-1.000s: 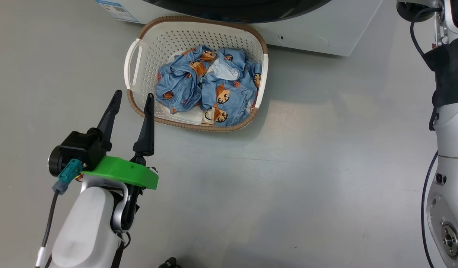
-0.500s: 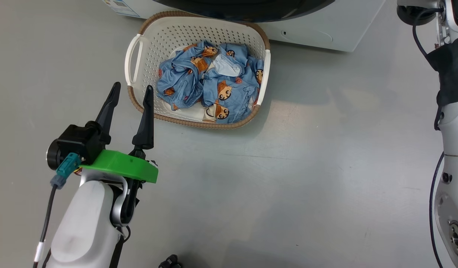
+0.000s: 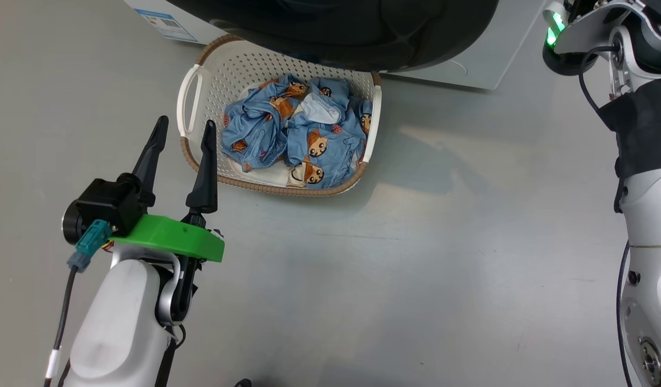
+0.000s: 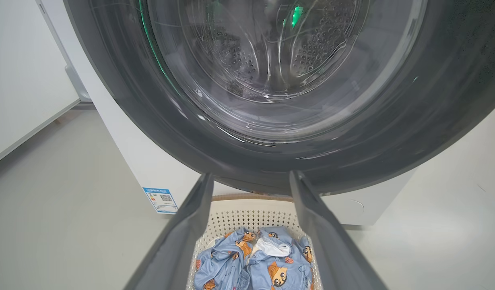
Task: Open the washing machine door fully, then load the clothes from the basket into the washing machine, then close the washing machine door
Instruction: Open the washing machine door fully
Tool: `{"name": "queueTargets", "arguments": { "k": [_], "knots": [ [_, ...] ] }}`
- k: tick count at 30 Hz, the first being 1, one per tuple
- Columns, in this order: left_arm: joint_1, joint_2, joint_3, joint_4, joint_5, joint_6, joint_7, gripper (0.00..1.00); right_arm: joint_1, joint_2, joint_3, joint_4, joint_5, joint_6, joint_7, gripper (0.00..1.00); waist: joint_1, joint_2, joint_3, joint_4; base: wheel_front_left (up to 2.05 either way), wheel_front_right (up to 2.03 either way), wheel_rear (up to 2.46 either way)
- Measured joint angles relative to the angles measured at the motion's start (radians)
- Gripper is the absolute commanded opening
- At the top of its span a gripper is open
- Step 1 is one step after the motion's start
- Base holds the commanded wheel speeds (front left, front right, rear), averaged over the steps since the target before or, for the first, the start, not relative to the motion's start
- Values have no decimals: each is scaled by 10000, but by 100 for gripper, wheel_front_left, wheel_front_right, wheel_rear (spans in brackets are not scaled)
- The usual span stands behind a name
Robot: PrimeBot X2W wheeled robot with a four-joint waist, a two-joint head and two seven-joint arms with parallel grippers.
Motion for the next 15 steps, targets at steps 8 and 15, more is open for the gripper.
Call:
{"name": "queueTargets", "arguments": {
  "k": [8, 15],
  "knots": [
    [99, 48, 42, -15, 98, 0, -2, 100, 592, 54, 128, -144, 740, 224, 1149, 0, 0, 0, -417, -79, 0, 0, 0],
    [314, 61, -23, -13, 100, 0, 0, 100, 1170, 59, 414, -332, 1356, 196, 2255, 0, 0, 0, -788, -107, 0, 0, 0]
  ]
}}
